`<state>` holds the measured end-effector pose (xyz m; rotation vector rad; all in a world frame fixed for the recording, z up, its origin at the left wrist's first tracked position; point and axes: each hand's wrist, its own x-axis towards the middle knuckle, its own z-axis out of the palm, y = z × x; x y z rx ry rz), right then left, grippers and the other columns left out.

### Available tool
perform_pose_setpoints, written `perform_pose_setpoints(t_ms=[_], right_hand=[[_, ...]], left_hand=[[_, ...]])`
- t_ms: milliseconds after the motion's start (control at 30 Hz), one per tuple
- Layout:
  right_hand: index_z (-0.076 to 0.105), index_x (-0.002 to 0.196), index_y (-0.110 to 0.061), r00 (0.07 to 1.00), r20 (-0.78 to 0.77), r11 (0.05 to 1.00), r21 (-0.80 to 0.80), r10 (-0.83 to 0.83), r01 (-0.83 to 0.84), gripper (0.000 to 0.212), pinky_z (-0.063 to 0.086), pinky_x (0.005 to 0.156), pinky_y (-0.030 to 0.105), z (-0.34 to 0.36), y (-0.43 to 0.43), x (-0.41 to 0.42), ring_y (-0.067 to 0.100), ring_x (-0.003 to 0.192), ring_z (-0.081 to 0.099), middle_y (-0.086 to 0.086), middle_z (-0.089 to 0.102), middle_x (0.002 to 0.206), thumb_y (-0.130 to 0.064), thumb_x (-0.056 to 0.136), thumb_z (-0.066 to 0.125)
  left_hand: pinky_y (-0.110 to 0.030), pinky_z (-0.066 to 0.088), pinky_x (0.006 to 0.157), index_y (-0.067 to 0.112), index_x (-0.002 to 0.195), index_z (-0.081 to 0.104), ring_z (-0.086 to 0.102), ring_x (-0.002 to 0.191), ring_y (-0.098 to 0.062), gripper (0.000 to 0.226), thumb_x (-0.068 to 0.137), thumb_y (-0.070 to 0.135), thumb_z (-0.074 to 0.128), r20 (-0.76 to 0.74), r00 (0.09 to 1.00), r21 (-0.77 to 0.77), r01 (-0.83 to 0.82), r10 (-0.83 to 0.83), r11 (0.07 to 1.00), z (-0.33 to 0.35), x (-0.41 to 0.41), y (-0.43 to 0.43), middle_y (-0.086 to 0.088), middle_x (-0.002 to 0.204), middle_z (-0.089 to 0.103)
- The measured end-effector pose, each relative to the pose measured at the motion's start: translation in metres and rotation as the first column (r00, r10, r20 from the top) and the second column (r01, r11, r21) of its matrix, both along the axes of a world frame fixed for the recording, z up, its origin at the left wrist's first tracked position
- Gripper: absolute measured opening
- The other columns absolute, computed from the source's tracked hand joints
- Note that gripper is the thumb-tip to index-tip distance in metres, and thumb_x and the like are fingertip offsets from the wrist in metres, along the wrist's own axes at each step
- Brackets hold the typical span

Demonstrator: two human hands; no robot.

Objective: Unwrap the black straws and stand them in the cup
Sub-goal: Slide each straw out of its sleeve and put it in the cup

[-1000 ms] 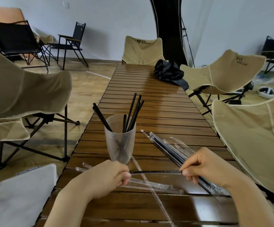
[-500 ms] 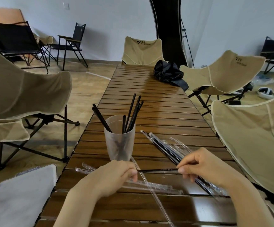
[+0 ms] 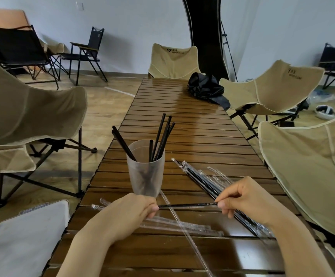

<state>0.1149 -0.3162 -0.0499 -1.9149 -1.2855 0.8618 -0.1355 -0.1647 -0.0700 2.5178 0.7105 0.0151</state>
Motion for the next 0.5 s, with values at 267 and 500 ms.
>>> perform_pose_setpoints(t_ms=[267,500], right_hand=[[0.075,0.065,-0.031,0.997,0.064,0.998,-0.047,0.053,-0.05,0.029,0.052,0.06,0.019,-0.005,0.009,-0.009,0.016,0.055,0.068,0.001,0.072,0.063,-0.008,0.082,0.071],[0.077,0.075,-0.028,1.0,0.014,1.0,-0.019,0.022,-0.021,0.018,0.052,0.062,0.017,-0.001,0.007,-0.01,0.012,0.06,0.067,0.0,0.073,0.069,-0.013,0.083,0.071]], left_hand=[[-0.014,0.038,0.064,0.023,0.08,0.053,0.048,0.064,-0.002,0.031,0.102,0.033,0.034,0.011,1.0,0.017,0.007,-0.007,1.0,0.006,0.006,-0.006,0.009,0.075,0.055],[-0.016,0.038,0.068,0.021,0.081,0.052,0.048,0.068,-0.004,0.029,0.103,0.031,0.035,-0.034,0.999,0.028,0.002,-0.001,1.0,0.005,0.013,-0.011,0.006,0.077,0.055]])
